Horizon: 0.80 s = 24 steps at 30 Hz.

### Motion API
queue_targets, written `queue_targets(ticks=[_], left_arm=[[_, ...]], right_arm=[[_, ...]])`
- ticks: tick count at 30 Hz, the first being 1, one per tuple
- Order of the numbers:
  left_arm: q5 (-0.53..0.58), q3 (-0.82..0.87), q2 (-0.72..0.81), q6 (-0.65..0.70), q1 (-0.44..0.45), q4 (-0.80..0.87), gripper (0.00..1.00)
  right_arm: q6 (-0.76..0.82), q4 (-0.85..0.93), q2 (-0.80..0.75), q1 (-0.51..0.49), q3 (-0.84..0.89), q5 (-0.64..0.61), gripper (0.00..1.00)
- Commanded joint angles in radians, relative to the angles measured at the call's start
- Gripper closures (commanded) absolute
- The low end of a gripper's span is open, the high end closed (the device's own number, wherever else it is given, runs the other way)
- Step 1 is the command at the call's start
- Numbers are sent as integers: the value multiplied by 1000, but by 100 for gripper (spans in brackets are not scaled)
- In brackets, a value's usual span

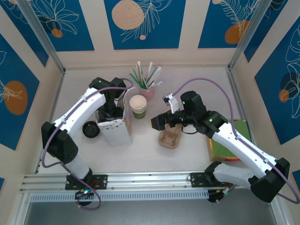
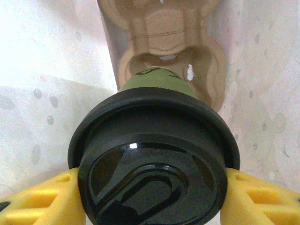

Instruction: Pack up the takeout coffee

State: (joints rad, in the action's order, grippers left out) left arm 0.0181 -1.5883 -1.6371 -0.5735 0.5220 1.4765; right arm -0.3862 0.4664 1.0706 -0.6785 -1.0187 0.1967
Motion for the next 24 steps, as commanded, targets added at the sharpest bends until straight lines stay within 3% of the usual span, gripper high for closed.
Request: queue_targets(ticks=[1,24], left_arm=[[-18,-4,3,11,5,5,42],[-58,-18,-1,29,5,-29,43]], right_arm=[[-1,23,-9,5,-1,-11,1],[-5,23,-11,15,2,-20,1]])
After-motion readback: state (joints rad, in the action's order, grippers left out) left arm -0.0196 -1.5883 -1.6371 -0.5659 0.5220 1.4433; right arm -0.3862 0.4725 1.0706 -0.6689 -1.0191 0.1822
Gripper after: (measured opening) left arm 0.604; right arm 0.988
